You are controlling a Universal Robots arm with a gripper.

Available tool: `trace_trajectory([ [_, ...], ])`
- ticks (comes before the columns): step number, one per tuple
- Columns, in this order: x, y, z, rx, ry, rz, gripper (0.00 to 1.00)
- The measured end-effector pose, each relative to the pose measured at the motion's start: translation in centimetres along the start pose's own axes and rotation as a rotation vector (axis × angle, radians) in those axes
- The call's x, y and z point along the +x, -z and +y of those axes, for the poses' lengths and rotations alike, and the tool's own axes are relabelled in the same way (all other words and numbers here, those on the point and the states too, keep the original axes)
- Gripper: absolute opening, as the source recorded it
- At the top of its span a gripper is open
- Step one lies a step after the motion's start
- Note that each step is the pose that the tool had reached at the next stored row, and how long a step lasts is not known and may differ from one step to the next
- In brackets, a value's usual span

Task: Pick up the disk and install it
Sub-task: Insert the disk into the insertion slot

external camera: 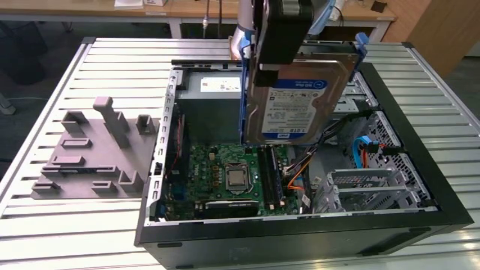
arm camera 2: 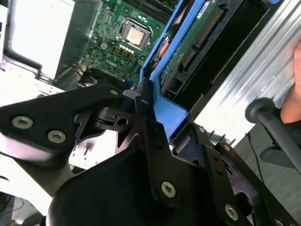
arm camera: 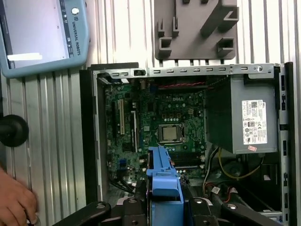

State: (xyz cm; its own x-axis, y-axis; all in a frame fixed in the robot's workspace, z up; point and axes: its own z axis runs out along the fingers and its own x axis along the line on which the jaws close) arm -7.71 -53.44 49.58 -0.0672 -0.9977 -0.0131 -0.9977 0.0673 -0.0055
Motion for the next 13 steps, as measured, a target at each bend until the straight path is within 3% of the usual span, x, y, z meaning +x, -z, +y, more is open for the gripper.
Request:
trace_trajectory([
  [2,0.73,-0.07,-0.05,0.0001,0.0,-0.0002,0.36],
  [3,2.2,-0.39,-0.51,0.0001,0.0,-0.0001,0.36],
  [8,2.11,-0.67,-2.02,-0.0002,0.0,-0.0001,0.36],
  [13,2.1,-0.68,-2.1,-0.0003,0.0,0.0002,0.36],
])
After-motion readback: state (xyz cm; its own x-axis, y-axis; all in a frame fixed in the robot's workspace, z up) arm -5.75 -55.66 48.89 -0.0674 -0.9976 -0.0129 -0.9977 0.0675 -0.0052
